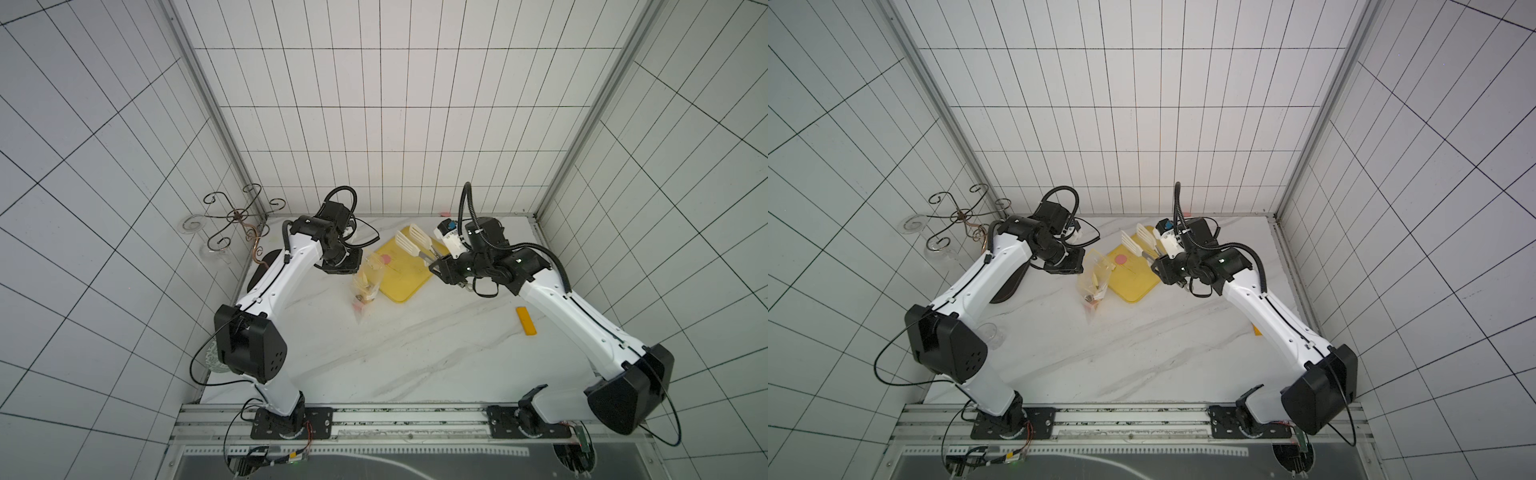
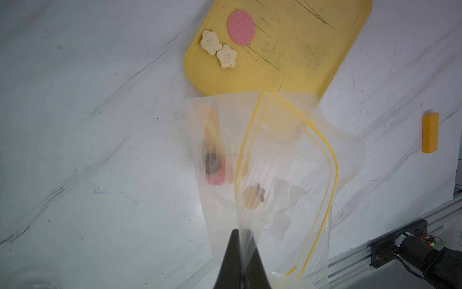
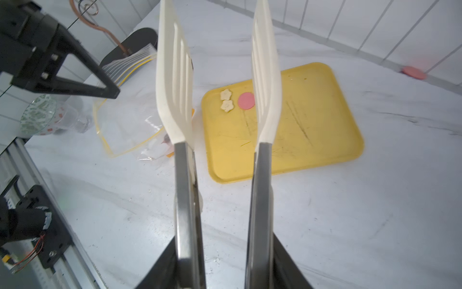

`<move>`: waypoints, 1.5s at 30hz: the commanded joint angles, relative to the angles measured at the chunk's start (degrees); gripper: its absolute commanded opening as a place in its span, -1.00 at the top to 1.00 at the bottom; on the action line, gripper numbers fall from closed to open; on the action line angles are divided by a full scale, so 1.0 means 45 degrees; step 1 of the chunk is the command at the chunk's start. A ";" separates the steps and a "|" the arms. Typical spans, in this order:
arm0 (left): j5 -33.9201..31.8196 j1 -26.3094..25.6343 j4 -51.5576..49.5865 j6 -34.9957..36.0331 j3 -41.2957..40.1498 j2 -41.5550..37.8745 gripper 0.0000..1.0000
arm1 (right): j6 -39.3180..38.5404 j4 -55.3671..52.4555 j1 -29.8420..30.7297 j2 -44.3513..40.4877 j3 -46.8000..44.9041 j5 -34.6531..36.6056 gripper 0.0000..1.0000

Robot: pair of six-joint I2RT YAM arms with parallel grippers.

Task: Put the cookies into a resealable bag to prevent moisture
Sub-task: Pick up the cookie from the tray.

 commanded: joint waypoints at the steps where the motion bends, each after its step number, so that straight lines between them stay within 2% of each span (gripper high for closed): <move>1: -0.0416 0.0059 -0.0093 0.0160 -0.0066 -0.0463 1.00 | -0.0576 0.0507 -0.0570 0.0388 0.0003 0.0060 0.05; 8: -0.0697 0.0118 -0.0195 0.0123 -0.0044 -0.0709 1.00 | -0.1561 0.1735 -0.0458 0.2977 -0.0021 0.1197 0.04; 15: -0.0617 0.0115 -0.0198 0.0101 -0.0058 -0.0739 1.00 | -0.2338 0.2094 0.0361 0.5881 0.1277 0.2110 0.00; 21: -0.0637 0.0118 -0.0180 0.0121 -0.0178 -0.0775 1.00 | -0.2545 0.2172 0.0754 0.7515 0.2348 0.2491 0.00; 34: -0.0539 0.0118 -0.0119 0.0180 -0.0267 -0.0700 1.00 | -0.2556 0.2008 0.1197 0.9230 0.4162 0.2414 0.03; 45: -0.0465 0.0115 -0.0070 0.0199 -0.0265 -0.0641 1.00 | -0.2600 0.1549 0.1389 0.9884 0.4936 0.2547 0.12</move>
